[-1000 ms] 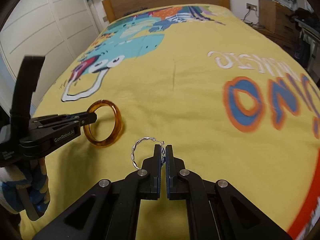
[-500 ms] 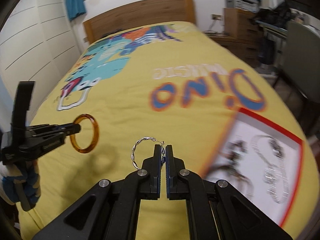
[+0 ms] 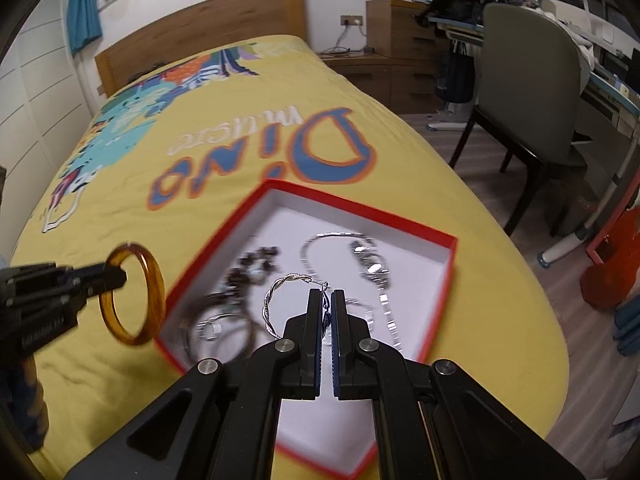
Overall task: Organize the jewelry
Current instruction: 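Carry the amber bangle and twisted hoop earring into the red box, then open both tools to drop the bangle and hoop in the box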
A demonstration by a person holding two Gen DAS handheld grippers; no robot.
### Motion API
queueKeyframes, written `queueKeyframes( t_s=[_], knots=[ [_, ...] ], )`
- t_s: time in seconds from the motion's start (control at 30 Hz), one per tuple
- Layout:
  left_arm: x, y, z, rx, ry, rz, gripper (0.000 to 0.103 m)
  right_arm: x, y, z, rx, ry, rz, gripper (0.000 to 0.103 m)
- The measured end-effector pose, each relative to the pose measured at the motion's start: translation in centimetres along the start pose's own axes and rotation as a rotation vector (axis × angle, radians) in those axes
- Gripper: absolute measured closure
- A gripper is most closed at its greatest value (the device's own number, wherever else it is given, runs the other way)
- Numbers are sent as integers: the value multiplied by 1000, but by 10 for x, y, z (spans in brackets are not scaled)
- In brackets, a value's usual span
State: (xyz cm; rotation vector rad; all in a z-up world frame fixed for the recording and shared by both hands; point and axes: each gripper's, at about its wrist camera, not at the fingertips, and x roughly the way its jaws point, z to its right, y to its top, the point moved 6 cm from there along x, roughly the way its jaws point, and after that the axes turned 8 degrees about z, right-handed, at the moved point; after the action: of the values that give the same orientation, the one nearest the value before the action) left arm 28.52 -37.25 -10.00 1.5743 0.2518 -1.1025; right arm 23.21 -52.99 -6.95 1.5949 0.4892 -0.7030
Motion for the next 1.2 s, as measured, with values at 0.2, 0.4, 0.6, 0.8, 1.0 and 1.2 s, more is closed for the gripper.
queueKeyframes(
  t_s=[0.2, 0.4, 0.6, 0.8, 1.0, 1.2],
  knots=[
    [28, -10, 23, 36, 5, -38, 94, 31, -5, 18, 1, -3, -34, 99],
    [38, -20, 27, 54, 23, -52, 94, 56, -15, 21, -8, 8, -68, 99],
    [43, -25, 24, 54, 45, -54, 92, 66, -25, 18, -39, 6, -89, 97],
    [42, -26, 24, 49, 36, -44, 90, 63, -27, 19, -48, 0, -84, 79],
    [25, -20, 27, 56, 29, 5, 74, 47, -25, 20, -35, -5, -57, 70],
    [-6, -15, 26, 55, 29, 68, 73, 19, -20, 13, -20, 3, -16, 66]
  ],
)
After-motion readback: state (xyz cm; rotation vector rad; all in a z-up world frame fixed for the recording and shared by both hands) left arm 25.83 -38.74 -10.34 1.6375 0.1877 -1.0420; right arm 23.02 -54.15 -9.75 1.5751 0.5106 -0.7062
